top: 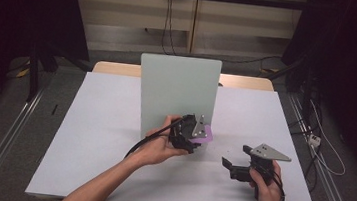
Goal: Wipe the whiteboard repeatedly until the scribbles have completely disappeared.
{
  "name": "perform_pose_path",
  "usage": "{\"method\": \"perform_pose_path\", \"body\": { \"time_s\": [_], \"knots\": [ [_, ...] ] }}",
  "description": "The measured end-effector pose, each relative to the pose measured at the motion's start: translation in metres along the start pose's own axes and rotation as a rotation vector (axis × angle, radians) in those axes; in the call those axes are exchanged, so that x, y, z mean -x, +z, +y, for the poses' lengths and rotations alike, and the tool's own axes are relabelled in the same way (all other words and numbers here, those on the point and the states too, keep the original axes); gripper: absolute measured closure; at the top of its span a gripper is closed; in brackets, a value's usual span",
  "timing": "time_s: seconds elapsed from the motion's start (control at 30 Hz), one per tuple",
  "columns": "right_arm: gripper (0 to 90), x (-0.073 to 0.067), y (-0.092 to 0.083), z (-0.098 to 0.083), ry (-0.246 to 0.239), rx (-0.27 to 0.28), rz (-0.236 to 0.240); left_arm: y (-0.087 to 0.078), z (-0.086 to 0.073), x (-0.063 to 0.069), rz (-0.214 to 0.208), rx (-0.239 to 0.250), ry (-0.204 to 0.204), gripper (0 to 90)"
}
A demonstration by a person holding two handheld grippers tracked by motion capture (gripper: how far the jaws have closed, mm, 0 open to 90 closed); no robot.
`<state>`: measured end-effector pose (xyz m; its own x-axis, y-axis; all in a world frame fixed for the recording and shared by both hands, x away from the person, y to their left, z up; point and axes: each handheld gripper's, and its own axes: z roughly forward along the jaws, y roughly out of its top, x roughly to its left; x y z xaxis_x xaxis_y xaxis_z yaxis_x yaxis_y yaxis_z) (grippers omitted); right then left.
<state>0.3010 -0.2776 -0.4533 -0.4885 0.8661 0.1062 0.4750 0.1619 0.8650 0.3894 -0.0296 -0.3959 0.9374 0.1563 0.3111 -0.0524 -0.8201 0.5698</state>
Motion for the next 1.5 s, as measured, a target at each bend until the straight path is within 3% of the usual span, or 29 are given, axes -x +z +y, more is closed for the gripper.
{"method": "perform_pose_path", "body": {
  "time_s": [0.23,0.4,0.43,0.67,0.87,1.0,1.1,1.2,1.37,1.5],
  "knots": [
    [7.5,0.001,0.0,0.0,-0.003,0.001,-0.001,0.014,-0.007,0.011,-0.061,-0.071,0.033,41.1],
    [7.4,0.001,0.001,0.0,-0.003,-0.003,0.0,0.013,-0.01,0.008,-0.092,-0.07,0.016,41.1],
    [7.4,0.0,0.001,0.0,-0.003,-0.004,0.0,0.011,-0.01,0.007,-0.07,-0.06,0.008,41.1],
    [7.4,0.0,0.001,0.0,0.0,-0.004,0.001,-0.017,-0.008,-0.015,-0.016,0.036,-0.073,41.0],
    [7.5,0.0,0.002,0.0,-0.003,-0.003,0.001,-0.039,-0.003,-0.033,0.04,0.101,-0.108,41.0],
    [7.4,0.0,0.002,0.0,-0.004,-0.004,0.0,-0.042,0.0,-0.037,0.055,0.12,-0.117,41.0],
    [7.5,0.0,0.002,0.0,-0.004,-0.004,0.0,-0.038,0.0,-0.033,0.065,0.124,-0.116,40.9],
    [7.4,0.0,0.002,0.0,-0.004,-0.004,0.0,-0.031,-0.001,-0.027,0.046,0.111,-0.101,40.9],
    [7.5,-0.001,0.001,0.0,-0.006,-0.005,0.001,-0.01,-0.005,-0.01,-0.009,0.06,-0.063,41.0],
    [7.5,0.0,0.001,0.0,-0.006,-0.005,-0.001,0.008,-0.011,0.006,-0.048,-0.011,-0.011,40.9]
  ]
}}
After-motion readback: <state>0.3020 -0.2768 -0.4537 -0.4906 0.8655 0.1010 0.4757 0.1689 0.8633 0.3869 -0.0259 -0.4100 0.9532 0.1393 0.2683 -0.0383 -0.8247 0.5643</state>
